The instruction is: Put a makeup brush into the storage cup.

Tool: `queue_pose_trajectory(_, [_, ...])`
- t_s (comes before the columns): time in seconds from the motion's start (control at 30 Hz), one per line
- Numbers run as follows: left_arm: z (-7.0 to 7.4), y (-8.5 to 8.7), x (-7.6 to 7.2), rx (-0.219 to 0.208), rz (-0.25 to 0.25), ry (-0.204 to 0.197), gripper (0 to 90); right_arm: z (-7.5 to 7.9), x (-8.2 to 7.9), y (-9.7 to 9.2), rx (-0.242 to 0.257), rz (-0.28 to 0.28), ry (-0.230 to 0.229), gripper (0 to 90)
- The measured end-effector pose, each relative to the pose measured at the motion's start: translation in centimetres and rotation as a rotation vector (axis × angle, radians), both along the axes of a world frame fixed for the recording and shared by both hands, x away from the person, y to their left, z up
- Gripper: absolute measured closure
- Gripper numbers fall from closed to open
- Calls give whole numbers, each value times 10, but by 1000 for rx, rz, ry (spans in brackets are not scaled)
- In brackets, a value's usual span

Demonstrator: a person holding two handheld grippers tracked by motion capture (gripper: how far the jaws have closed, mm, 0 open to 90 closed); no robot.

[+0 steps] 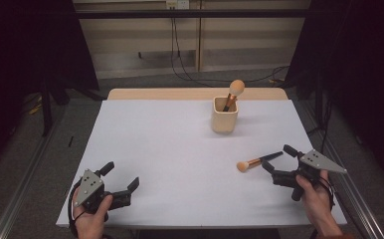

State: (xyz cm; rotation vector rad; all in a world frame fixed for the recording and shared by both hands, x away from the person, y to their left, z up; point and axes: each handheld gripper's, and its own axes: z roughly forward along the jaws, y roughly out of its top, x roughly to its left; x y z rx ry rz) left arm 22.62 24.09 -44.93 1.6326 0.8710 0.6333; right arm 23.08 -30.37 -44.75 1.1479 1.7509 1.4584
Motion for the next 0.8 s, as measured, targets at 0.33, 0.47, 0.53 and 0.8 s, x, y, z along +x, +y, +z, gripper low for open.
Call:
queue_pose_trajectory(0.33, [0,6,-6,-27,26,-10,28,-3,-26,-18,-8,-8,-9,10])
queue_pose_trajectory(0.47, [0,6,-6,-18,23,-12,28,-6,-28,-19,-33,0,-8,8])
queue_pose_trajectory(0.53, [0,5,-6,-15,21,-9,28,-6,-26,-19,-28,-5,-8,8])
queue_pose_trajectory(0.8, [-1,8,-4,-14,30,-6,28,-5,-23,-17,-8,15,-11,16])
